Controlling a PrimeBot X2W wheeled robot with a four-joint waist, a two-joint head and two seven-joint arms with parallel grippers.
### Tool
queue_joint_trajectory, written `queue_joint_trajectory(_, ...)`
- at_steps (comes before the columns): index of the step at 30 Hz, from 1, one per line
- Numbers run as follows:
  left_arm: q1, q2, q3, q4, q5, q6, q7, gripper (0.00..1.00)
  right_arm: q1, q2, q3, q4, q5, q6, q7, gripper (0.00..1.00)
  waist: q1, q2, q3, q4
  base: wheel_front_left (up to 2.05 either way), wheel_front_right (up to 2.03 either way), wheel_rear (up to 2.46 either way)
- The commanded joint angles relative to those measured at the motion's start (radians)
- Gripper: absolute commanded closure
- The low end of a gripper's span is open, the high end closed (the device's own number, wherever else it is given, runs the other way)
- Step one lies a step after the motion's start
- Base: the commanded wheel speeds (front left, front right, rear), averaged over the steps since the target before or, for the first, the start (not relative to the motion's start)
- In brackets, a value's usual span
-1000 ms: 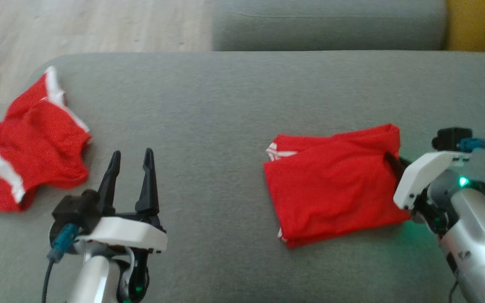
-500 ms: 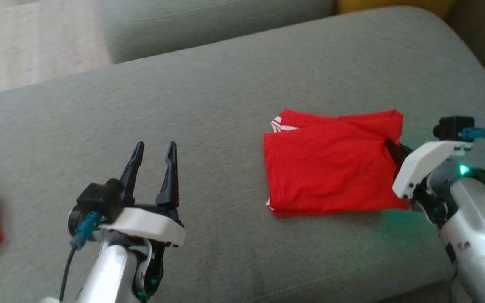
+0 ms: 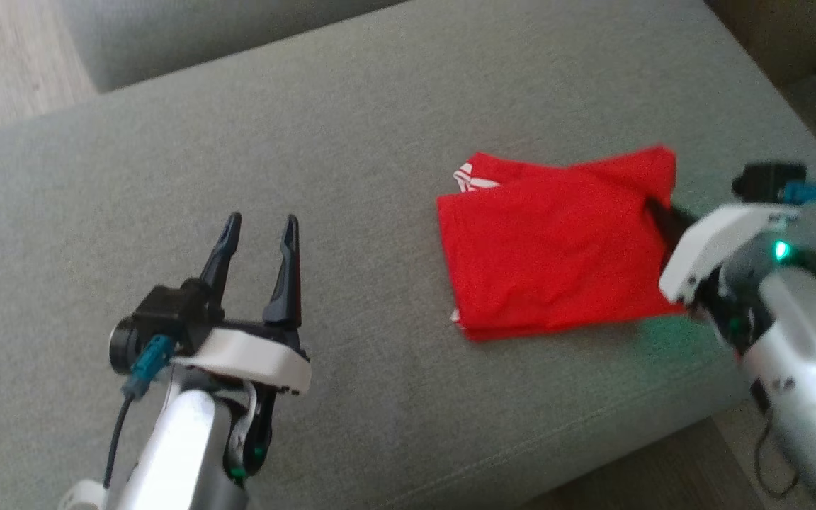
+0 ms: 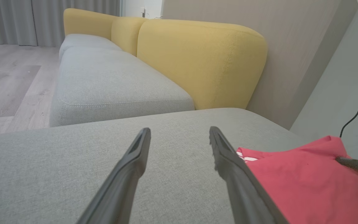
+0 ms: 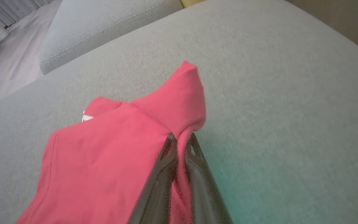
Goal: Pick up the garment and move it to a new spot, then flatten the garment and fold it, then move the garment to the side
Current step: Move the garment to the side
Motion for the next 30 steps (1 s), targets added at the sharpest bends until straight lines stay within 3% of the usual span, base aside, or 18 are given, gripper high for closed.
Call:
queue_joint_trajectory(1,-0.061,0.004,0.035,-0.033,0.017,-0.001,-0.012,0.0,-0.093,-0.023,0.02,-0.041,0.012,0.007,-0.011,1.0,0.0,0.0,0.036,0.019,0.0,0.0,0.0)
queue_joint_trajectory(11,-0.128,0.007,0.043,-0.039,0.077,-0.009,-0.012,0.0,-0.328,-0.122,0.066,0.008,0.038,0.007,-0.004,1.0,0.0,0.0,0.212,0.1,0.0,0.0,0.0)
queue_joint_trajectory(19,-0.173,0.015,0.05,-0.048,0.108,-0.006,-0.012,0.0,-0.488,-0.242,0.061,0.133,0.045,0.007,-0.014,1.0,0.0,0.0,0.317,0.131,0.0,0.0,0.0)
queue_joint_trajectory(30,-0.196,0.02,0.051,-0.052,0.126,-0.004,-0.012,0.0,-0.592,-0.255,0.059,0.315,0.007,0.007,-0.034,1.0,0.0,0.0,0.362,0.102,0.0,0.0,0.0)
